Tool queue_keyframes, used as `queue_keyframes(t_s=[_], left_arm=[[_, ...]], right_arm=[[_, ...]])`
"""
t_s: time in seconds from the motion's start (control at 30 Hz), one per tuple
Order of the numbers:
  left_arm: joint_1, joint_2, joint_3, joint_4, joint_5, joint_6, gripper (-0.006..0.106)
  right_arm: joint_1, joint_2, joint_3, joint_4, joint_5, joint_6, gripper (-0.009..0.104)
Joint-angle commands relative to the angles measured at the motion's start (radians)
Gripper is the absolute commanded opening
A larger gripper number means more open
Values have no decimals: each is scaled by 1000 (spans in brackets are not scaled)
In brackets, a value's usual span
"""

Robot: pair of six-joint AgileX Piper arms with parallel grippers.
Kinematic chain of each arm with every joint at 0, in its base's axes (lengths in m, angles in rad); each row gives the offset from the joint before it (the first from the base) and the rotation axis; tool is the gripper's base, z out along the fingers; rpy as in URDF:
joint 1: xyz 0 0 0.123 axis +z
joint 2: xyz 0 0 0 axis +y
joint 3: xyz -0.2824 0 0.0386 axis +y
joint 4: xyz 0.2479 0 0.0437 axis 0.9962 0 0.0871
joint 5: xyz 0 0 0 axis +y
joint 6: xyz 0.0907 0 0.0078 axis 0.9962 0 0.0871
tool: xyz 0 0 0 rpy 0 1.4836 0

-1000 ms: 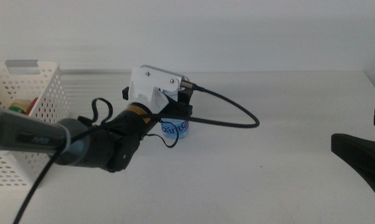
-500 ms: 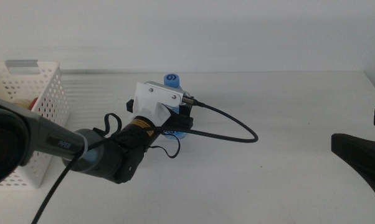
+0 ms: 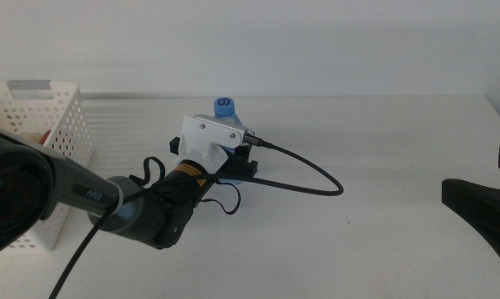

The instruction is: Use arms to grab the bottles and put them into the dustbin to the left of the table.

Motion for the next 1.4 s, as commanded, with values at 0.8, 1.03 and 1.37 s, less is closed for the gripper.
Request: queue_keyframes(t_s=[0.8, 1.03, 1.37], left_arm=[[1, -665, -26, -5, 834, 78, -5], [85, -786, -171, -21, 1314, 65, -5], [349, -785, -463, -3, 1937, 82, -5]], right_arm=[[2, 0, -39, -11, -65, -6, 67], [2, 0, -39, -11, -65, -6, 67], [2, 0, -39, -11, -65, -6, 67]])
